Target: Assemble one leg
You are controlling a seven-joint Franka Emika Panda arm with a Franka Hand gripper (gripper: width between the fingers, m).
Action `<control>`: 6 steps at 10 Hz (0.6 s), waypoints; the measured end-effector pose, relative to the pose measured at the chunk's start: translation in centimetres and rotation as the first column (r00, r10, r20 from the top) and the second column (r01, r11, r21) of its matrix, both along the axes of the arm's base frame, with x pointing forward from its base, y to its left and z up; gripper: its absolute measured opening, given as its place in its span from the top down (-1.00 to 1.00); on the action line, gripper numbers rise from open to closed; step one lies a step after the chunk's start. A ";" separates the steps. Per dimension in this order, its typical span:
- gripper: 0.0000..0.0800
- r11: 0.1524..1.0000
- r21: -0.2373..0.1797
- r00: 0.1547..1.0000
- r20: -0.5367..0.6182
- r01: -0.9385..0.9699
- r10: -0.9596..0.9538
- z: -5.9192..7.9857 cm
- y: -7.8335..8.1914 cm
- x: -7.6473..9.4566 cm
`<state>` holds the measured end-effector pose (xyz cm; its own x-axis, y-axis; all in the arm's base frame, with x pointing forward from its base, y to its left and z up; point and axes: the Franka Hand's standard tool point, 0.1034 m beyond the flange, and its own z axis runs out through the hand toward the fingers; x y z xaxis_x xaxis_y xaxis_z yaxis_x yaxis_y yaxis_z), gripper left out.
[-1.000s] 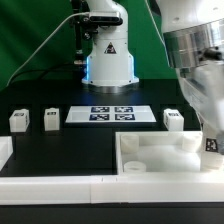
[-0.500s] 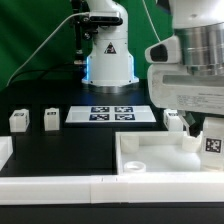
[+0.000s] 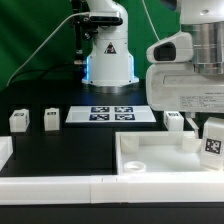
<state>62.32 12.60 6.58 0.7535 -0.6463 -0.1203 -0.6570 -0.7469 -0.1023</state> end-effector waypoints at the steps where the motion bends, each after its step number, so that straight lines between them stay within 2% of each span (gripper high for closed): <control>1: 0.24 0.995 0.001 0.995 -0.015 0.099 -0.099 0.0 0.1 0.0; 3: 0.26 0.942 0.002 0.941 -0.052 0.336 -0.335 0.0 0.3 0.1; 5: 0.26 0.729 0.045 0.729 -0.112 0.683 -0.676 -0.1 0.1 0.7; 6: 0.26 0.642 0.042 0.641 -0.135 0.765 -0.755 -0.1 0.2 0.8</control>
Offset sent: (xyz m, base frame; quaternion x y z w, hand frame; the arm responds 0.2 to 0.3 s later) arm 0.0119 -0.0115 -0.0026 0.0468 0.0043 0.4324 0.9005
